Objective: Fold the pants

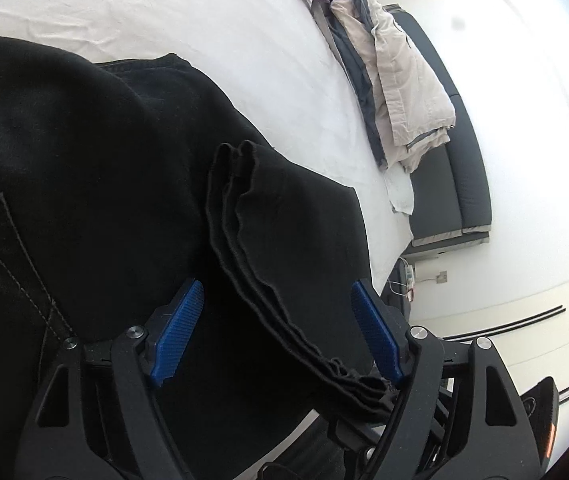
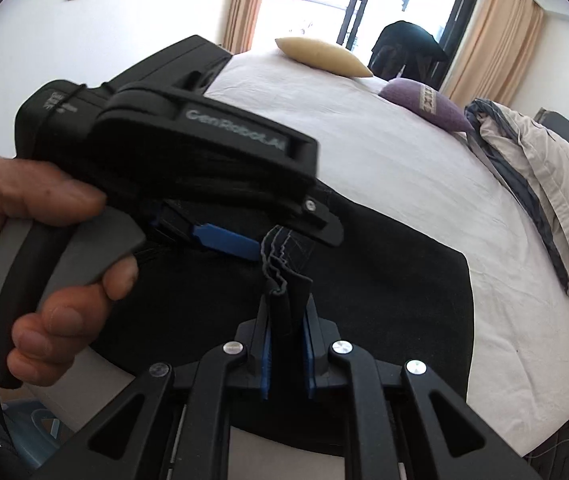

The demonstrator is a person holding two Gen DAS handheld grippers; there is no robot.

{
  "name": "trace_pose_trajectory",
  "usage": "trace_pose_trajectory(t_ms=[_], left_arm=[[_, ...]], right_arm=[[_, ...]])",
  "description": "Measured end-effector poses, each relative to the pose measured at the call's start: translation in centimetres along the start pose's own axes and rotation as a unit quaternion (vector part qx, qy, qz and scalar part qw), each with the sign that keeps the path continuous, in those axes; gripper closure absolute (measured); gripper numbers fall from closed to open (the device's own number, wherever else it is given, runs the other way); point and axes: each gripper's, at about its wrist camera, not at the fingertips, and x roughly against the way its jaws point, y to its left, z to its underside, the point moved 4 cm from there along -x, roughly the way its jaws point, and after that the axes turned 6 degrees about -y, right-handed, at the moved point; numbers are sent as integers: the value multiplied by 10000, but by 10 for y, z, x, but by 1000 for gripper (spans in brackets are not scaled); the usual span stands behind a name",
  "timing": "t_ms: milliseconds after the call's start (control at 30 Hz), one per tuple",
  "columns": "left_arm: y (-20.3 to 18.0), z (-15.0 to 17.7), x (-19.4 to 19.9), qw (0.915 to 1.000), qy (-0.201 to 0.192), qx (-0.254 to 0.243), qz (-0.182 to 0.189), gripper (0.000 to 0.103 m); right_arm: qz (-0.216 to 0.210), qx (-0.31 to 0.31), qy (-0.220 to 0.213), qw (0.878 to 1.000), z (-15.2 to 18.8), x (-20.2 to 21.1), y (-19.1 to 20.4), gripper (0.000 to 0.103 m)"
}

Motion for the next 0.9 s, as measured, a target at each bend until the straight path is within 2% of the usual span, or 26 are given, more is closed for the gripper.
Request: trace_pose_trajectory(t_ms=[33,100,200,367,467,633,800,900], left_arm=[[0,0,4,10000,1,-27,-59,37],[2,-4,11,9999,-6,-77,-119,72],[12,-12,28,9995,-70,-103,-277,92],[32,-21,53,9986,-87,-199,-482,95],[49,-25,65,9975,-40,-228,-661,95],[66,-17,68,9956,30,-339,-875,95],[64,-12,68,9936,43,-530,-1001,94],[60,-11,64,9939,121,-534,-955,94]], right_arm=[[-33,72,-11,10000,0,1,8,89],[-58,189,-5,9998,-2,-1,21,89],[-59,255,-31,9997,-7,-2,33,89],[-139,365,-77,9992,-17,-4,45,89],[-194,482,45,9986,-18,-10,55,89],[-275,628,202,9974,-12,-19,66,88],[-289,831,309,9956,-2,-30,72,87],[-415,954,436,9936,5,-35,78,78]])
